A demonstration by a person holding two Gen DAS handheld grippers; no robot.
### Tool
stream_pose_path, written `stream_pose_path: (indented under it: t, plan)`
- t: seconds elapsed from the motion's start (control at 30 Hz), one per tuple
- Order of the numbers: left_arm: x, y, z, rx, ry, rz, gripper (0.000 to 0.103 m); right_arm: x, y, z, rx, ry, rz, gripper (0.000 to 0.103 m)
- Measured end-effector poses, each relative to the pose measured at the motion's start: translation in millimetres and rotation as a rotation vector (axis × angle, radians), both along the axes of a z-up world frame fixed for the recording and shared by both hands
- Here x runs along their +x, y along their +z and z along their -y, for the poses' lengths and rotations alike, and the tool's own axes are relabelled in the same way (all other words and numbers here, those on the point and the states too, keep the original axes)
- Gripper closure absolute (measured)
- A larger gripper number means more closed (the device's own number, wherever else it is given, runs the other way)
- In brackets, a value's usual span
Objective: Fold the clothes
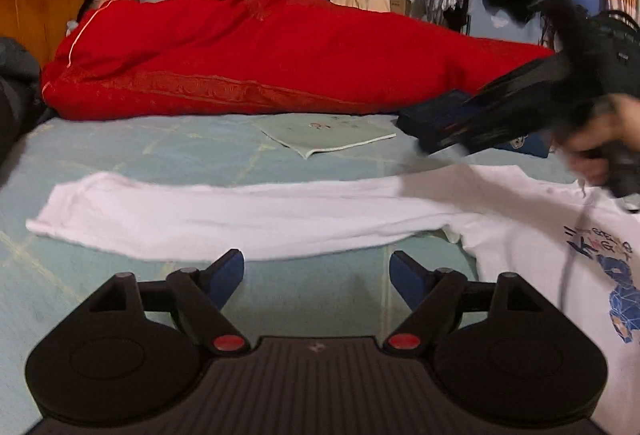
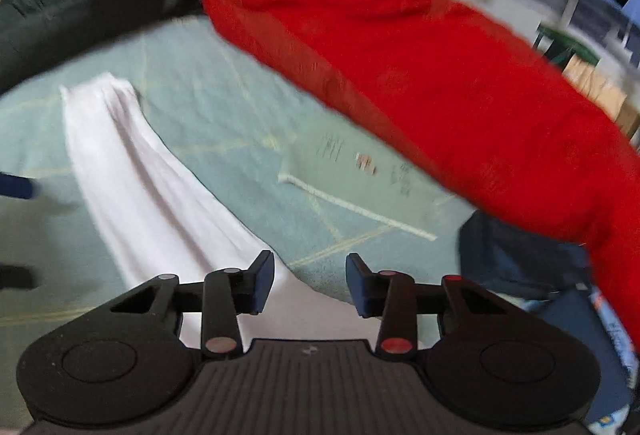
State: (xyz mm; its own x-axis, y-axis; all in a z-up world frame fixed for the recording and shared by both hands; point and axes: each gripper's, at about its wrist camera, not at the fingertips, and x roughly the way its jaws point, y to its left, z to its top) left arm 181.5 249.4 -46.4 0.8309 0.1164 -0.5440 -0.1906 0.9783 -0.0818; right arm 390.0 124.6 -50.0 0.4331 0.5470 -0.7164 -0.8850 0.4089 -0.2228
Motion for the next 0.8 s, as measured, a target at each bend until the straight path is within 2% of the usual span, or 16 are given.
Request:
stream_pose_path:
  t: [0.2, 0.3, 0.33, 0.37, 0.4, 0.43, 0.47, 0.5, 0.57, 0.7, 0.8]
  plan:
    - [4.2, -8.8, 1.6, -0.003, -0.016, 0.024, 0.022, 10.2, -45.3, -26.7, -0.071, 0.081, -0.022, 0.055]
    - [5.0, -9.6, -0.7, 0.002, 0.003, 0.02, 0.022, 12.6, -52.1, -28.9, -0.069, 0.105, -0.026, 0.054]
    - [4.1, -9.4, -2.2, -0.007, 0.005, 0.024, 0.022, 15.9, -51.8, -28.1, -0.061, 0.083, -0.066, 0.054]
    - [3.0, -9.2, -3.8, -0.018, 0.006, 0.028, 0.022, 19.2, -51.4, -27.2, -0.054, 0.061, -0.106, 0.058]
    - [2.9, -8.9, -4.9, -0.025, 0.011, 0.029, 0.022, 21.8, -50.9, -26.2, -0.046, 0.045, -0.143, 0.071]
    - [2.6, -8.8, -5.2, -0.024, 0.019, 0.029, 0.022, 21.2, -49.9, -25.3, -0.04, 0.053, -0.165, 0.079]
    - [2.5, -8.6, -4.8, -0.017, 0.027, 0.027, 0.022, 17.4, -49.5, -26.8, -0.043, 0.068, -0.16, 0.093]
    - [2.6, -8.4, -4.2, -0.009, 0.035, 0.024, 0.022, 13.2, -48.8, -28.4, -0.049, 0.084, -0.145, 0.096]
    - [1.5, -8.5, -5.1, -0.007, 0.039, 0.025, 0.022, 9.9, -44.6, -31.9, -0.058, 0.087, -0.068, 0.097]
    - [-1.0, -6.8, -7.6, -0.007, 0.053, 0.03, 0.022, 34.4, -42.5, -34.1, -0.022, -0.028, -0.078, 0.095]
    - [-3.7, -5.1, -12.2, -0.009, 0.063, 0.032, 0.021, 31.1, -41.1, -37.8, -0.062, -0.023, -0.06, 0.089]
